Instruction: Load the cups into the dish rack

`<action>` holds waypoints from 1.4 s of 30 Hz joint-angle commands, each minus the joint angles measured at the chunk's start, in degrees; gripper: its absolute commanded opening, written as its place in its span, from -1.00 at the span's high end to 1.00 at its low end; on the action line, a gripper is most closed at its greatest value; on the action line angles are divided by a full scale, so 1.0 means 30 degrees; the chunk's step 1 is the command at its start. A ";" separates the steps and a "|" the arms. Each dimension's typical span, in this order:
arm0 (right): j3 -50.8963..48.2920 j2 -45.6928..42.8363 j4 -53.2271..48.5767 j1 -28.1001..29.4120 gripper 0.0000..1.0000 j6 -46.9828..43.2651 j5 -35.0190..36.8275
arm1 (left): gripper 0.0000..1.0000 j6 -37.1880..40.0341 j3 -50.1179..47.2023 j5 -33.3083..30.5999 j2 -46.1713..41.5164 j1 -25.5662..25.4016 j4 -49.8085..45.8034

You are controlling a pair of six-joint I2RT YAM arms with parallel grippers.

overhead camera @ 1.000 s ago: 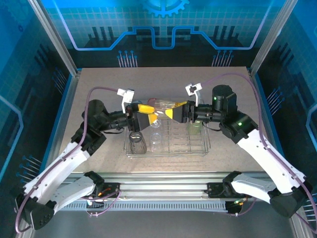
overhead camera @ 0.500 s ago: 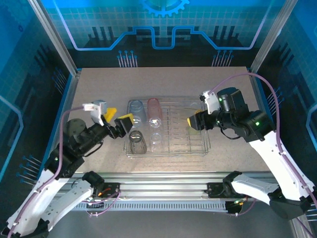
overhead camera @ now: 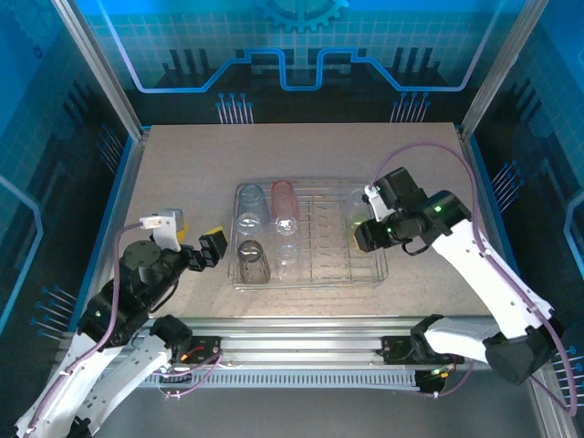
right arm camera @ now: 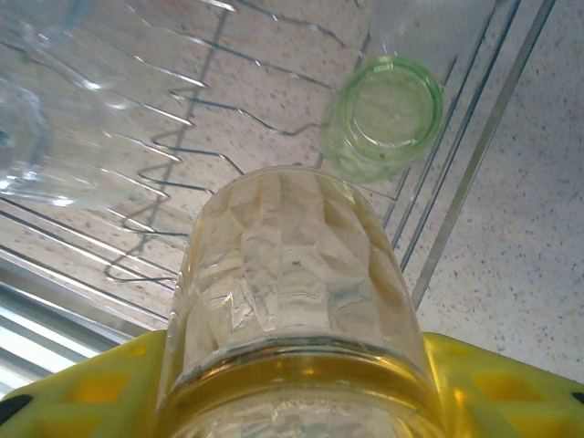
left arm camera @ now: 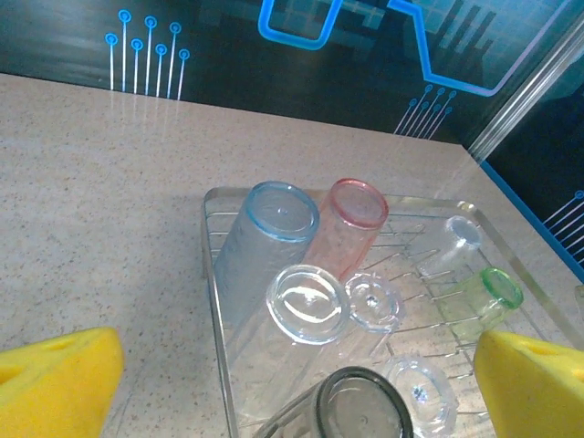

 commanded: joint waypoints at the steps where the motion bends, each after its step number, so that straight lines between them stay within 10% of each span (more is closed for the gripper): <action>1: -0.0382 0.0515 -0.0255 0.0033 0.31 0.0214 0.0674 | -0.99 -0.0530 -0.0369 -0.0492 -0.0595 -0.0095 -0.0668; 26: -0.4357 0.3932 0.4873 0.0947 0.24 0.0687 0.2806 | -0.99 -0.0513 -0.0315 -0.0401 -0.0761 -0.0105 -0.1431; 42: -0.5494 0.4542 0.6976 0.1142 -0.38 -0.0215 0.2777 | -0.98 -0.0480 -0.0404 -0.0514 -0.0747 -0.0107 -0.1519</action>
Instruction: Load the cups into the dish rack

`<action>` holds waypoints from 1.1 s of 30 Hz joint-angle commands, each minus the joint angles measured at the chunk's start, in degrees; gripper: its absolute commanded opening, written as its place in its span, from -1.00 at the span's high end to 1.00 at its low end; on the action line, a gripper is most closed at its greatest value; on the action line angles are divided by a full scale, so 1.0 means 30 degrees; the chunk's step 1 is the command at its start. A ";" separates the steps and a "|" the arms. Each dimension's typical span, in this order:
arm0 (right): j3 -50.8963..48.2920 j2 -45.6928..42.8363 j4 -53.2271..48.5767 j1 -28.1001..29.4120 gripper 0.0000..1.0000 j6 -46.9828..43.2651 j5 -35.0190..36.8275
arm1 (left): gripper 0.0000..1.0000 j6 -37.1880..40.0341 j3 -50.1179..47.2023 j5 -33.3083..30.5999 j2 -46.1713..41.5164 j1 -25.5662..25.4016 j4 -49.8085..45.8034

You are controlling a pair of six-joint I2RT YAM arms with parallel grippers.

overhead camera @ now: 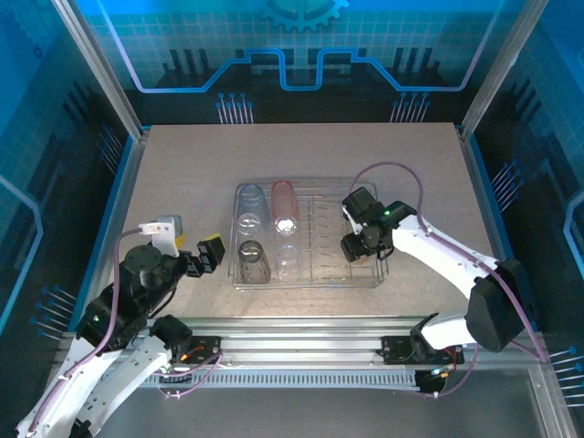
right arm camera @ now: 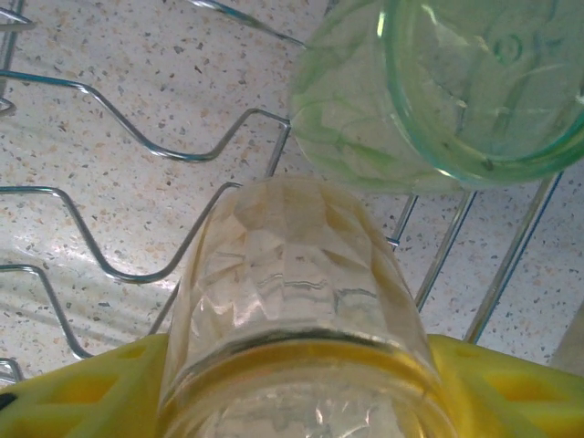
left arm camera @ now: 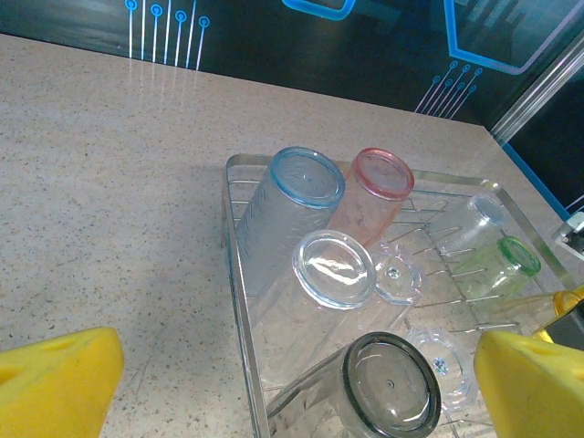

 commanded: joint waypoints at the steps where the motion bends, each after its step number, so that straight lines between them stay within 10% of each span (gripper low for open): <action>1: -0.0370 0.0819 0.0695 0.0094 -0.42 -0.0515 -0.0061 | -0.99 -0.0088 -0.0180 -0.0266 -0.0223 -0.0091 -0.0119; 24: 0.1247 -0.3286 -0.1123 -0.0980 -0.75 -0.1260 0.1103 | -0.99 0.1735 -0.0588 -0.1553 0.0144 -0.0101 0.1506; 30: -0.0841 -0.6180 0.2255 -0.5837 -0.90 -0.1624 -0.1256 | -0.99 0.2582 -0.0346 -1.0093 0.2519 0.0043 0.2949; 33: -0.2482 -0.7086 0.5194 -0.8967 -0.97 -0.1055 -0.3041 | -0.99 0.3439 -0.0937 -1.0956 0.3630 0.1170 0.5597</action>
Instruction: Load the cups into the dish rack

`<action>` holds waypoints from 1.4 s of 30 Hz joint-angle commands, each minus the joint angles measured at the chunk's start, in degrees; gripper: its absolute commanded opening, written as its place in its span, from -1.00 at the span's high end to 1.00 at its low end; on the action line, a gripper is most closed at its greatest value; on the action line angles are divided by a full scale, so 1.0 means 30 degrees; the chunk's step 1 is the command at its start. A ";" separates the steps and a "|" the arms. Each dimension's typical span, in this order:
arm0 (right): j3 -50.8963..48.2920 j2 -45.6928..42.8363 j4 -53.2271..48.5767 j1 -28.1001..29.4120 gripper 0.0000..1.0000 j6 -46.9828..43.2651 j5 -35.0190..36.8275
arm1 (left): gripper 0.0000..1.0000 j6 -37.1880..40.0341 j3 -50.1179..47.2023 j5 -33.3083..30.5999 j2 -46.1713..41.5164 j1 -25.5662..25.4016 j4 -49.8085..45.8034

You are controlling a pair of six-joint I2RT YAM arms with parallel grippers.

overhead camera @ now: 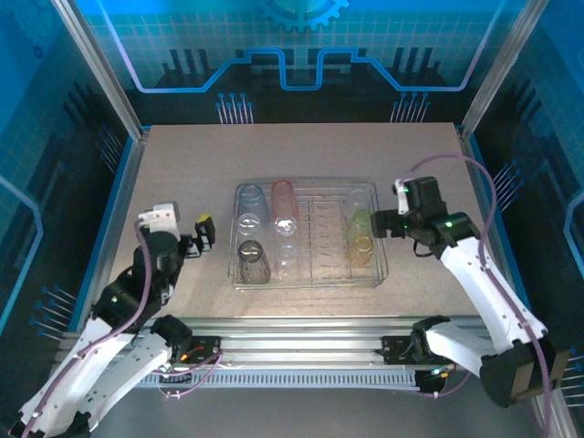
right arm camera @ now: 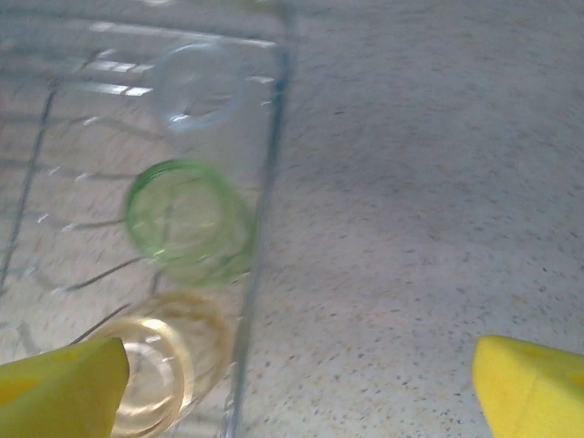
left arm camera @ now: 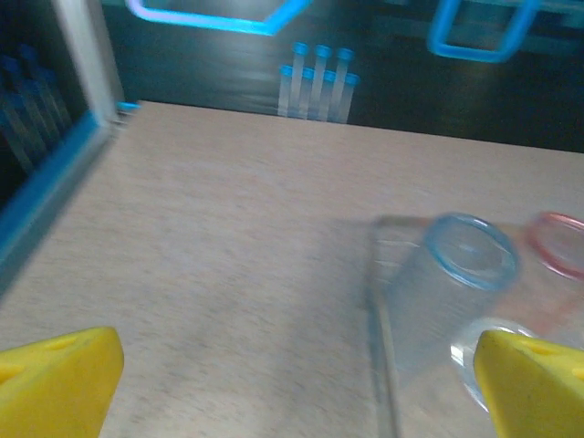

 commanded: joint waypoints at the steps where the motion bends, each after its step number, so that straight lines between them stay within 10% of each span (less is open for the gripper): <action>1: -0.2154 -0.0454 0.3975 -0.2834 -1.00 0.0642 -0.2048 | -0.99 0.1175 -0.0828 -0.2600 0.0963 0.1594 0.3913; 6: -0.5267 0.0596 1.0444 -0.5970 -1.00 0.2870 -0.0497 | -0.99 -0.0963 -0.3300 0.1412 0.2647 0.6347 0.8841; 14: -0.9150 0.5714 2.2774 -0.5789 -1.00 0.0314 0.1402 | -0.99 -0.1787 -0.4688 0.6331 0.8377 1.1350 1.3201; 19: -0.7604 0.7629 2.2898 -0.4666 -1.00 -0.1042 0.0737 | -0.99 -0.1882 -0.6150 0.9296 1.1570 1.3270 1.7689; 32: -1.1365 0.9673 3.2864 -0.2942 -1.00 -0.3156 -0.0467 | -0.98 -0.0376 -0.6940 1.4102 1.5685 1.3160 2.3282; 42: -1.1263 0.9418 3.2095 -0.2912 -1.00 -0.2959 0.0053 | -0.99 0.2919 -0.7609 1.5355 1.7690 1.1892 2.7713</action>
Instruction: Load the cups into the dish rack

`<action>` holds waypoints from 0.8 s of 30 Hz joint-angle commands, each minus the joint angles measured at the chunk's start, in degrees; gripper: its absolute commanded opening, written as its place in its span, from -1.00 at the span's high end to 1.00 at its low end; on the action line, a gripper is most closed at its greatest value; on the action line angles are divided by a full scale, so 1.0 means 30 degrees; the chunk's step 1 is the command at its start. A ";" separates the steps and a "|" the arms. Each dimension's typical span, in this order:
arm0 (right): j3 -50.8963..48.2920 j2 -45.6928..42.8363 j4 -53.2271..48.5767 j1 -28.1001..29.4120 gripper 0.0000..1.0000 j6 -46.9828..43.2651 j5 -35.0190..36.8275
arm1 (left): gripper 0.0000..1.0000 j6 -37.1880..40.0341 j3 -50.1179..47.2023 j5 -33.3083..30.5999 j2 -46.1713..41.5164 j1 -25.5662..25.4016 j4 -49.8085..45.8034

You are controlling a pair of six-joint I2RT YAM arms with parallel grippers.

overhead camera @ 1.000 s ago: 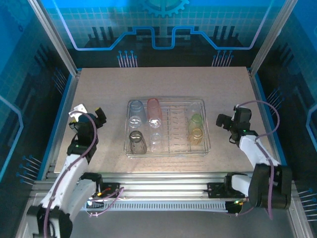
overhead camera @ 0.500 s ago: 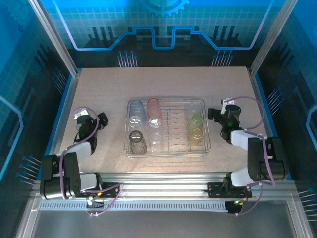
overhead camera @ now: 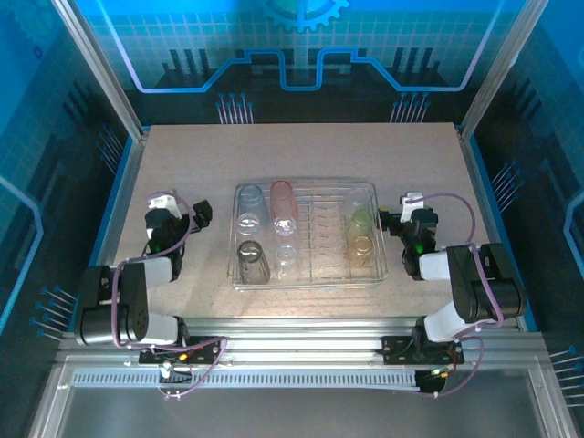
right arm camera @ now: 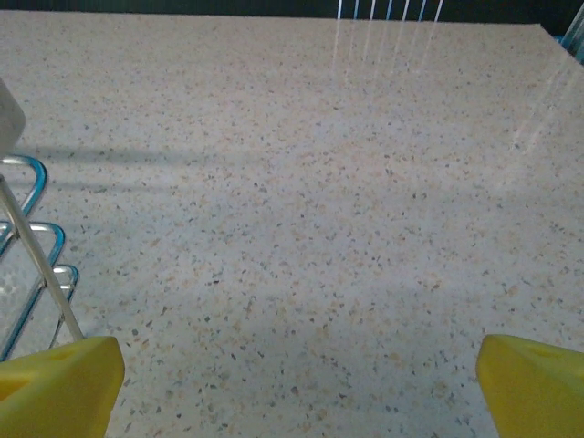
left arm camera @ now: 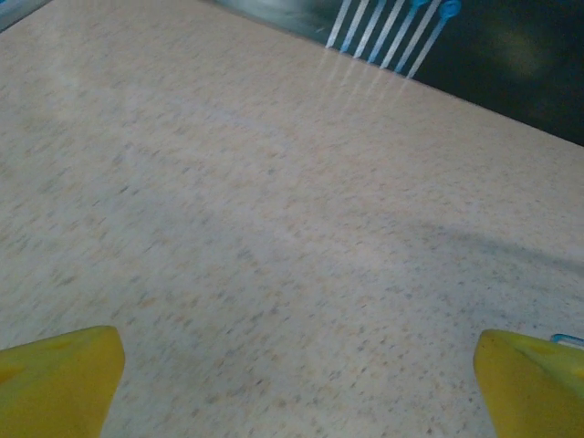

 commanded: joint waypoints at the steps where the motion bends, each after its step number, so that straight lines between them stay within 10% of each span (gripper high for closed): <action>1: 0.0284 0.0041 0.1398 0.0308 -1.00 -0.0361 0.0076 | -0.99 0.2514 -0.0473 0.0646 0.1041 -0.1199 0.3198; 24: 0.1147 0.0116 -0.0157 0.0521 -1.00 -0.1463 -0.2158 | -0.98 0.3668 0.0986 -0.1789 0.2505 -0.2771 0.1798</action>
